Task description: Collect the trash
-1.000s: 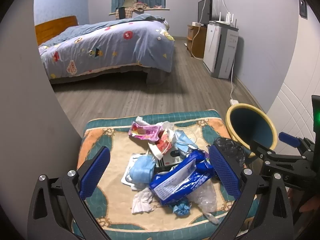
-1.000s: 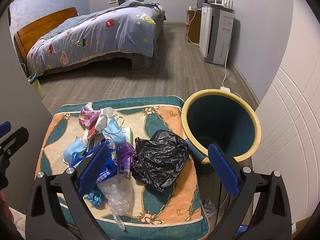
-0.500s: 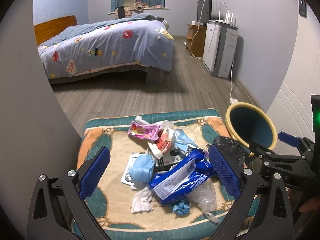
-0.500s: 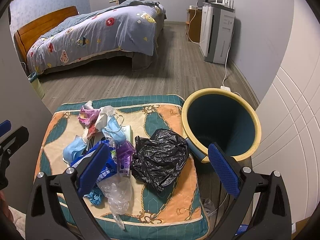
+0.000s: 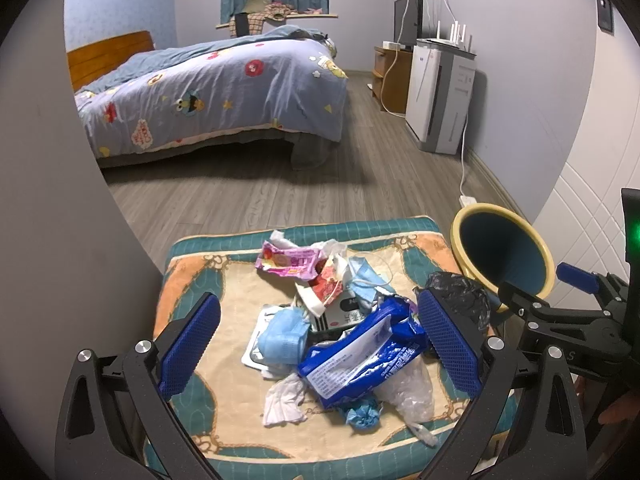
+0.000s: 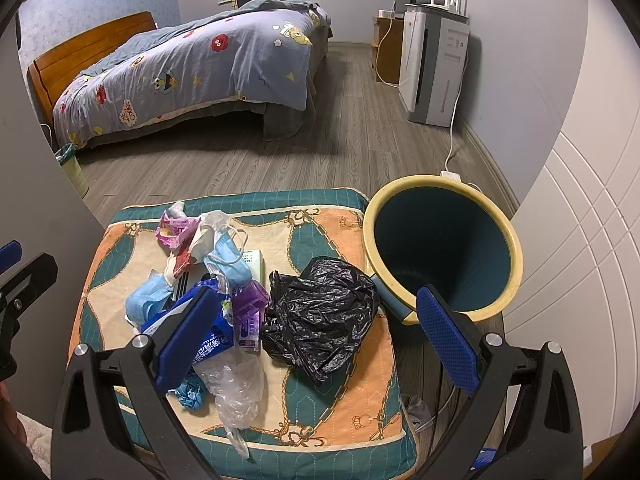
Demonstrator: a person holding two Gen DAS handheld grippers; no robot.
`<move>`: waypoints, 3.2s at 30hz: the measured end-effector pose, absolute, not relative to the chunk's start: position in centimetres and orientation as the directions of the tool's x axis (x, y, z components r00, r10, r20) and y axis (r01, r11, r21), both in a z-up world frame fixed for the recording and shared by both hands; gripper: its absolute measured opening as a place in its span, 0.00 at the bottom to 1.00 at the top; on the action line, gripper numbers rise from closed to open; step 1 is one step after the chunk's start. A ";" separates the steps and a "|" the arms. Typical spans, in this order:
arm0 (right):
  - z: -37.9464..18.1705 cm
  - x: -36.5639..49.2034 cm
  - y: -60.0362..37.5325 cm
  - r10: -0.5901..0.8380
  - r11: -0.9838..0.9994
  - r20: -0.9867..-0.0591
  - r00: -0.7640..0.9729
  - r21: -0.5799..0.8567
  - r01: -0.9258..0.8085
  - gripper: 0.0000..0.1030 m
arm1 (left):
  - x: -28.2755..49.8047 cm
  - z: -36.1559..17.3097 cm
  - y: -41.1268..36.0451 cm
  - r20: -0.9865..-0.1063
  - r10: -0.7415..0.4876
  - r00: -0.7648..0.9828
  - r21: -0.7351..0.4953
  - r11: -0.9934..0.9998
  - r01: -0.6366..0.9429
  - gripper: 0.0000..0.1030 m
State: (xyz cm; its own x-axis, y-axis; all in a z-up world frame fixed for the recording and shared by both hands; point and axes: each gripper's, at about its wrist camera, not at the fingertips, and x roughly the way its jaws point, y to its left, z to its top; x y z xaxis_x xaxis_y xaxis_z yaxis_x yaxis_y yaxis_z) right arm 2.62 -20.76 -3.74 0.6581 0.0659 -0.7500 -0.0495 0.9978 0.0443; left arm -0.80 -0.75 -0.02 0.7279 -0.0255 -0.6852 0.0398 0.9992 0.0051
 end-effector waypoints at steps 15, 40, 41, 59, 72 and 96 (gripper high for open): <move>-3.7 2.6 -20.7 0.064 0.998 -0.748 0.660 0.042 -0.049 0.95 | -0.2 -0.2 -0.4 -0.710 -0.030 0.704 -0.014 0.999 0.029 0.95; -2.9 2.6 -20.9 -0.036 0.997 -0.714 0.699 -0.077 -0.028 0.95 | 0.6 -2.4 0.2 -0.750 -0.065 0.659 -0.006 0.996 0.091 0.95; -2.8 2.8 -21.4 -0.047 0.997 -0.713 0.700 -0.073 -0.008 0.95 | 0.8 -2.8 0.3 -0.755 -0.064 0.653 -0.001 0.995 0.097 0.95; -11.2 8.0 -23.8 0.143 0.988 -0.893 0.427 0.155 -0.008 0.83 | 5.1 -13.1 -4.0 -0.844 -0.098 0.527 0.072 0.953 0.293 0.84; -17.7 10.0 -25.5 0.281 0.929 -0.915 0.290 0.335 0.157 0.22 | 6.3 -14.7 -4.0 -0.861 -0.155 0.485 0.028 0.937 0.349 0.37; -0.5 8.0 -27.3 0.094 0.995 -0.745 0.661 0.084 -0.047 0.00 | 6.3 -5.1 -3.9 -0.704 -0.238 0.669 -0.033 0.952 0.304 0.14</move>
